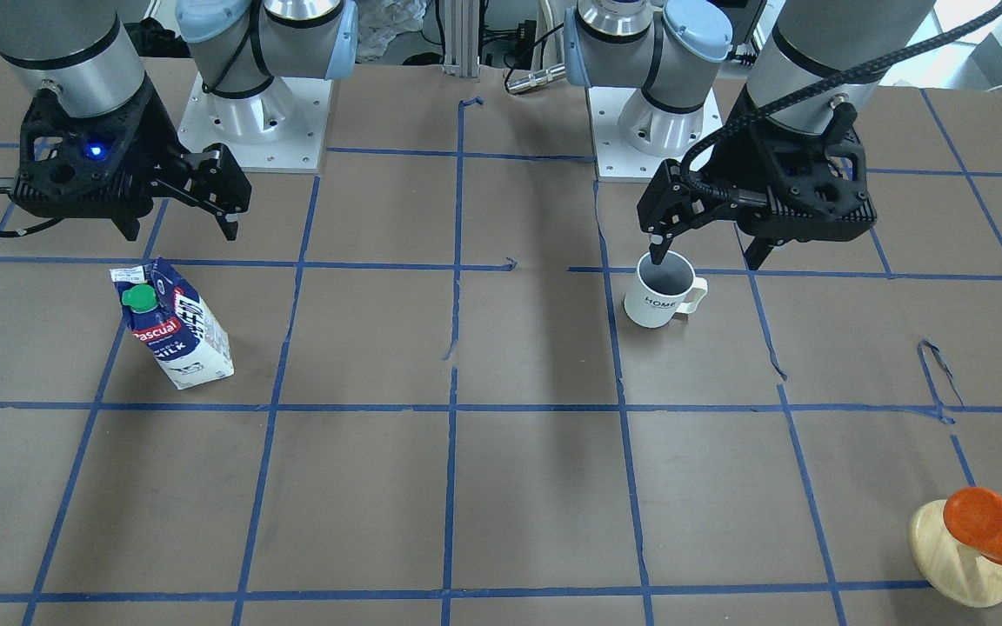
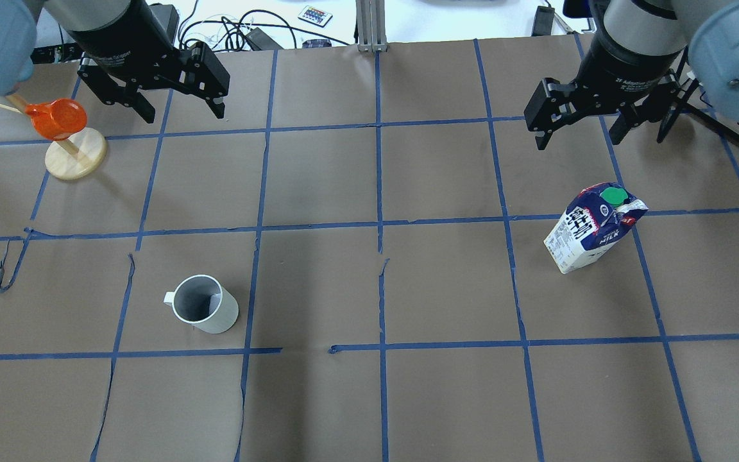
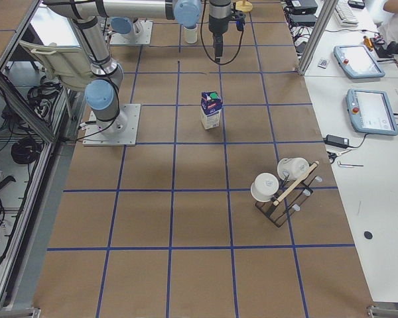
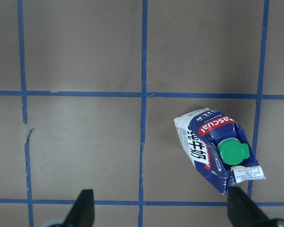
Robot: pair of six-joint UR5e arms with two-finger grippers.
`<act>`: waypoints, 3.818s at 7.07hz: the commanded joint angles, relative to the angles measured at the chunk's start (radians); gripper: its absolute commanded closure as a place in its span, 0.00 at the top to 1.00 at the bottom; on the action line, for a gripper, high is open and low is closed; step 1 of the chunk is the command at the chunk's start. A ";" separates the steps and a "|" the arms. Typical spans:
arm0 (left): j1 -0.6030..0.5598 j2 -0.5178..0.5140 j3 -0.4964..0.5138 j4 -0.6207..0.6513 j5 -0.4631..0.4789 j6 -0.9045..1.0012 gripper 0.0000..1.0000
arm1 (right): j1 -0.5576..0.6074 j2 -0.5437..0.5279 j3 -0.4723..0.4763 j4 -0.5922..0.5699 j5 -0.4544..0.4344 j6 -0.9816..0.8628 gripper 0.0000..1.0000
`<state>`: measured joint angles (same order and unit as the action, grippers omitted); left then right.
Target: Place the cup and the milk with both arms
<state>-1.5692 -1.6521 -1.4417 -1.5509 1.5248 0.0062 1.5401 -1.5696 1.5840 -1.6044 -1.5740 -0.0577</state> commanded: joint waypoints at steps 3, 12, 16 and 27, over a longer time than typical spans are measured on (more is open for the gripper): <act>0.000 0.002 0.000 0.000 0.003 0.000 1.00 | -0.002 0.000 0.001 -0.005 0.003 -0.008 1.00; 0.000 0.000 -0.003 0.000 0.011 0.000 1.00 | -0.002 0.000 -0.001 -0.005 -0.003 -0.010 1.00; 0.000 0.006 -0.006 -0.001 0.012 0.000 1.00 | -0.002 0.000 -0.001 -0.005 -0.003 -0.010 1.00; 0.034 0.054 -0.147 -0.015 0.072 -0.005 1.00 | -0.189 0.028 0.122 -0.072 -0.093 -0.394 1.00</act>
<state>-1.5480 -1.6166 -1.5289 -1.5642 1.5580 0.0115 1.3802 -1.5421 1.6932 -1.6514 -1.6640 -0.3626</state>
